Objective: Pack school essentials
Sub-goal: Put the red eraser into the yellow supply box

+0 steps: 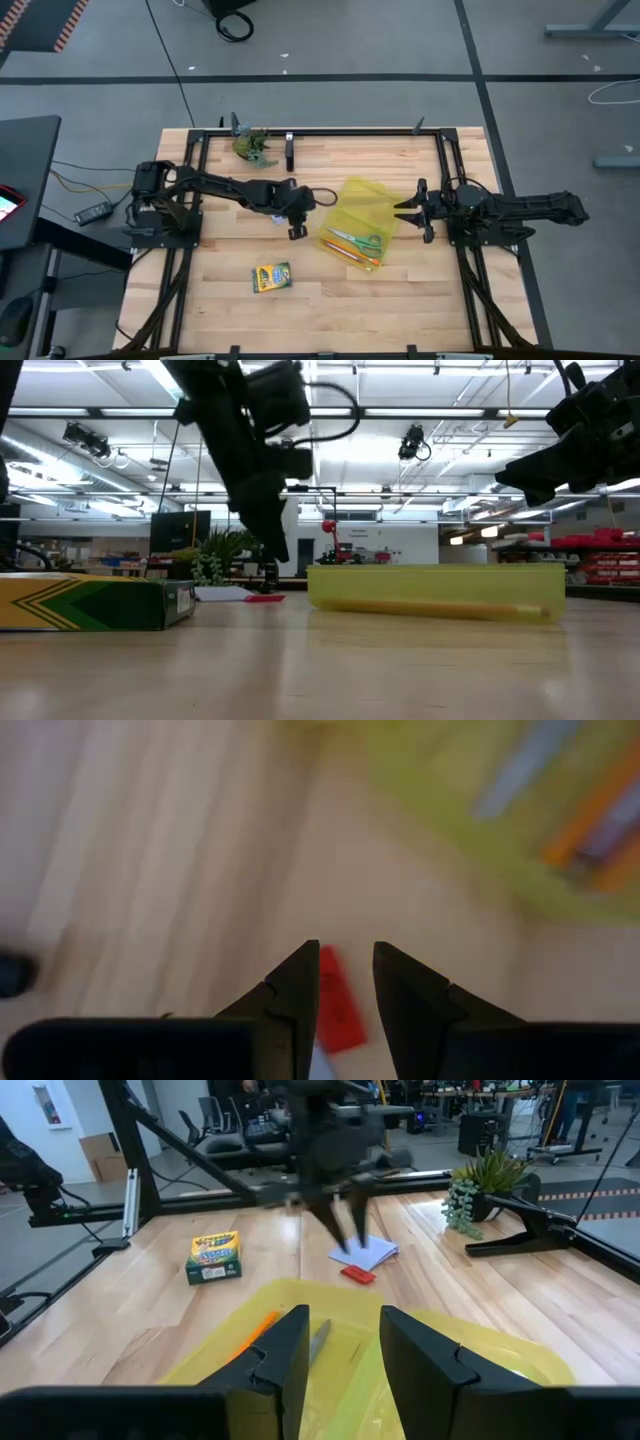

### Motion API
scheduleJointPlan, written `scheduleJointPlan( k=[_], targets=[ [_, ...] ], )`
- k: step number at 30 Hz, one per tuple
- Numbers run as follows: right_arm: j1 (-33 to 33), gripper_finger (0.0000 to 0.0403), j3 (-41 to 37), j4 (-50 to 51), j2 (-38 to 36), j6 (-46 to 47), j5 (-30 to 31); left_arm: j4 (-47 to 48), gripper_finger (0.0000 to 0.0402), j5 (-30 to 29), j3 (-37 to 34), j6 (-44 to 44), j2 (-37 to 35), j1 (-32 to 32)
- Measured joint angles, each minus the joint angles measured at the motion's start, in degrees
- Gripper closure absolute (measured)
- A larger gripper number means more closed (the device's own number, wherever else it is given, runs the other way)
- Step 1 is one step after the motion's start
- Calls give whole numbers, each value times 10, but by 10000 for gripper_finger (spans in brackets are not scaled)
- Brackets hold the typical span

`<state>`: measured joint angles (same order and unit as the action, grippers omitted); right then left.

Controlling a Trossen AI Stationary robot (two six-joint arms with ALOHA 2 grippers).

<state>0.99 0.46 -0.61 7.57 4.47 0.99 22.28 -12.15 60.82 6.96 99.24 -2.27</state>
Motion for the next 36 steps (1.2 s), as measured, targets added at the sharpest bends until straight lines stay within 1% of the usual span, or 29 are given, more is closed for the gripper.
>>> scheduleJointPlan(
  k=[6,10,16,22,26,33,36],
  targets=[
    [0,272,0,0,2,0,0,-73,279,-7,-56,50,0,-37],
    [0,272,0,0,2,0,0,-93,262,19,-82,77,1,-50],
    [0,272,0,0,2,0,0,-119,237,33,-105,94,1,-50],
    [0,272,0,1,2,0,0,-126,221,34,-106,105,1,-40],
    [0,272,0,1,2,0,0,-127,226,34,-106,103,1,-26],
    [0,272,0,1,2,0,0,-138,254,15,-105,89,27,-11],
    [0,272,0,1,2,0,0,-142,266,19,-104,89,35,-11]
  ],
)
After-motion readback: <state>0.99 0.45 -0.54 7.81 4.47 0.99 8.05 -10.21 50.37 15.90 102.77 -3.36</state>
